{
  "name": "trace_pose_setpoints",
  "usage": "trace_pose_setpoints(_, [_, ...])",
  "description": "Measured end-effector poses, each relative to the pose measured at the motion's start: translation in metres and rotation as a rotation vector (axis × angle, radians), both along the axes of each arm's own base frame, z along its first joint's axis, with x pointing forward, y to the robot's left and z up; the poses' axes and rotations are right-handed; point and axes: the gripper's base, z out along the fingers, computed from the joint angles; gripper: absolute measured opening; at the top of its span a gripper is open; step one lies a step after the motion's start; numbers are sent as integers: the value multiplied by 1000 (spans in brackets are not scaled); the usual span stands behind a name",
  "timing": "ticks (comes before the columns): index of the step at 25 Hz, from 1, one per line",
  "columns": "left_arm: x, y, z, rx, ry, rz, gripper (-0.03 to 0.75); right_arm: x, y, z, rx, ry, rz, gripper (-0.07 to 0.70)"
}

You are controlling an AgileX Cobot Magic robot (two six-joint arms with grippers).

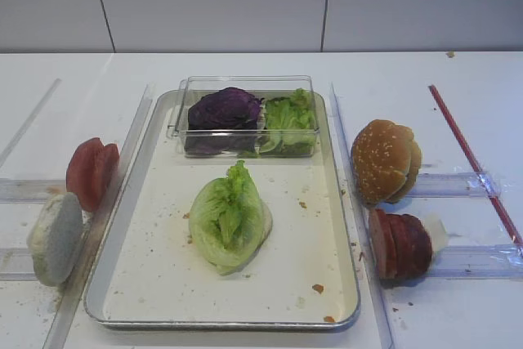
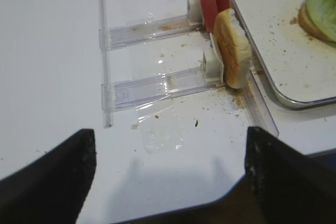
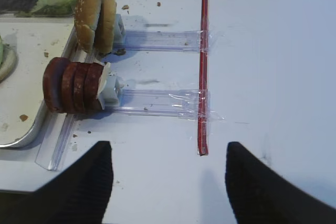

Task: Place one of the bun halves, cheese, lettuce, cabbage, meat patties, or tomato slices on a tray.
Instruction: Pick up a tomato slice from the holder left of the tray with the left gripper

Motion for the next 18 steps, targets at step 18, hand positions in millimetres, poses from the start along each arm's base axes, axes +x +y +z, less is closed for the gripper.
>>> trace_pose_setpoints(18, [0, 0, 0, 0, 0, 0, 533, 0, 0, 0, 1, 0, -1, 468])
